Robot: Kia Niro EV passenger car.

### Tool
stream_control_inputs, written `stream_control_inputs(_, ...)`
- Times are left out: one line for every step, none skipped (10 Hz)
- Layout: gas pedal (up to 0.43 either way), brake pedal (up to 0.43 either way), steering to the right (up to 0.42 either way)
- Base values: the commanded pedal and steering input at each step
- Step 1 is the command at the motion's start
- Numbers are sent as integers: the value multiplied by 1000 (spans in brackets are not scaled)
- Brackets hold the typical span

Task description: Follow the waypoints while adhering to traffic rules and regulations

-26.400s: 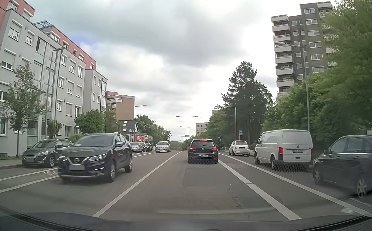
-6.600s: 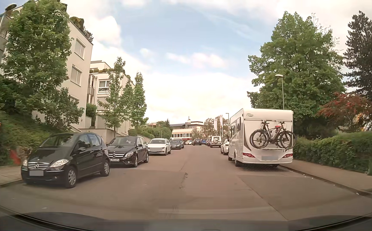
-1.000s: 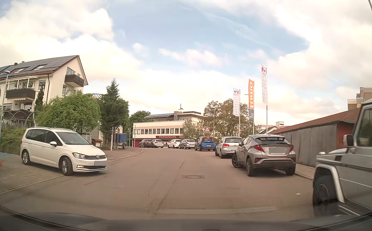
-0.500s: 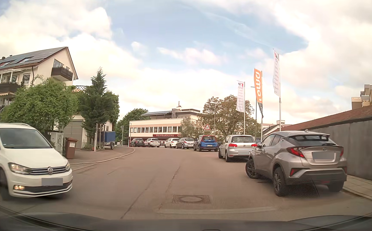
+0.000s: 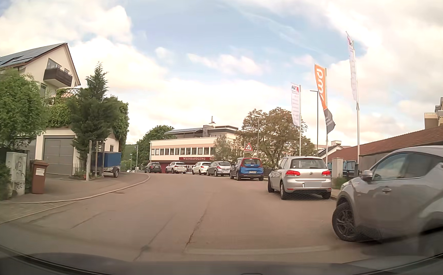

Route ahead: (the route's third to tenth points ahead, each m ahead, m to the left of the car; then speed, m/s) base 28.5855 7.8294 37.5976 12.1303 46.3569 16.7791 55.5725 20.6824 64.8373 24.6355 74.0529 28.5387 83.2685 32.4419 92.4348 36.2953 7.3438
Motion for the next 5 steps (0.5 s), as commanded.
stream_control_inputs(110,0,-7)
stream_control_inputs(110,0,-9)
stream_control_inputs(110,0,-10)
stream_control_inputs(110,0,-11)
stream_control_inputs(110,0,-13)
